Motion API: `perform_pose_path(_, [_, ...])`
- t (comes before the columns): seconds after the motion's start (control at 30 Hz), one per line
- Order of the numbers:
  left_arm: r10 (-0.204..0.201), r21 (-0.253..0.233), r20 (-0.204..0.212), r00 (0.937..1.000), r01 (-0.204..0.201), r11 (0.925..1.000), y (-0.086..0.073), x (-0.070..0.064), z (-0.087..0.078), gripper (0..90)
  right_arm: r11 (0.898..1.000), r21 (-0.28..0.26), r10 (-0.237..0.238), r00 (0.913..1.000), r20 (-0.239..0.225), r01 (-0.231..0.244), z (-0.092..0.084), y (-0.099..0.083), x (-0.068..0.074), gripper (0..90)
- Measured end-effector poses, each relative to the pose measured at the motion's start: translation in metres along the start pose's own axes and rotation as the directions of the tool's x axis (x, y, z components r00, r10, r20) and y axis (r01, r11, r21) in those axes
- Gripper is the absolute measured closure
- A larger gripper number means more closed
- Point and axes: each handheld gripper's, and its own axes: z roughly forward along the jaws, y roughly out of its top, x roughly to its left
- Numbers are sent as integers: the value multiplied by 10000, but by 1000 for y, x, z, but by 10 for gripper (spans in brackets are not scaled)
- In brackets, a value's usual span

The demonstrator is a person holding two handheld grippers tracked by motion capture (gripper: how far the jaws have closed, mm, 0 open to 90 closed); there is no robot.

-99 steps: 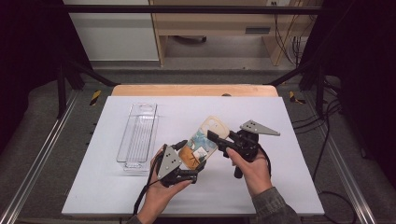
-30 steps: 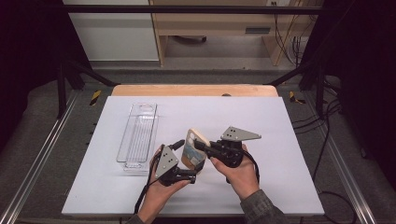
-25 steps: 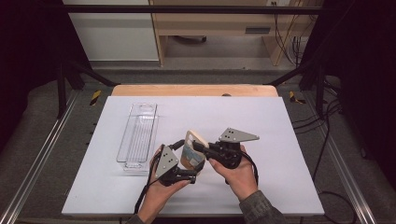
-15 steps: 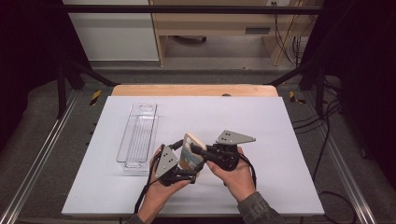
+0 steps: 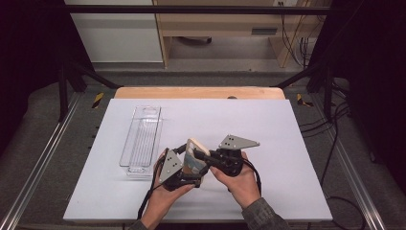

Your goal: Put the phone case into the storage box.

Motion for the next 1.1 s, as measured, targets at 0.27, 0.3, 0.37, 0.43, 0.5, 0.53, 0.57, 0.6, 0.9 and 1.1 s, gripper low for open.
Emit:
perform_pose_path(0.27, [-56,68,-17,10000,56,10000,0,0,0,91,10000,6,5,10000,11,-5,0,0,0,859])
perform_pose_path(0.3, [-49,83,-38,10000,49,10000,0,0,-1,92,10000,-4,12,10000,9,-12,0,0,0,858])
perform_pose_path(0.37, [-49,98,-63,10000,50,9999,1,0,-1,94,10000,-26,30,10000,2,-30,0,0,0,858])
perform_pose_path(0.43, [-25,98,-91,10000,26,9999,1,0,-1,97,10000,-38,46,10000,-3,-46,0,0,0,857])
perform_pose_path(0.5, [-14,105,-80,10000,14,9999,2,0,-1,99,10000,-49,31,10000,12,-31,0,0,0,856])
perform_pose_path(0.53, [-25,111,-71,10000,26,9999,2,-1,-2,101,10000,-49,2,10000,28,-2,0,0,0,855])
perform_pose_path(0.57, [-14,109,-68,10000,15,9999,2,-1,-2,102,10000,-52,-27,10000,43,27,0,0,1,854])
perform_pose_path(0.6, [13,134,-63,10000,-13,9999,2,-1,-2,103,10000,-58,-46,10000,57,47,0,0,1,853])
perform_pose_path(0.9, [45,119,-36,10000,-45,9999,4,-2,-3,109,9996,-90,-251,9993,279,254,-3,0,4,825])
perform_pose_path(1.1, [31,199,-110,9999,-29,9998,3,0,-3,110,9994,-177,-300,9979,573,311,-7,1,5,713])
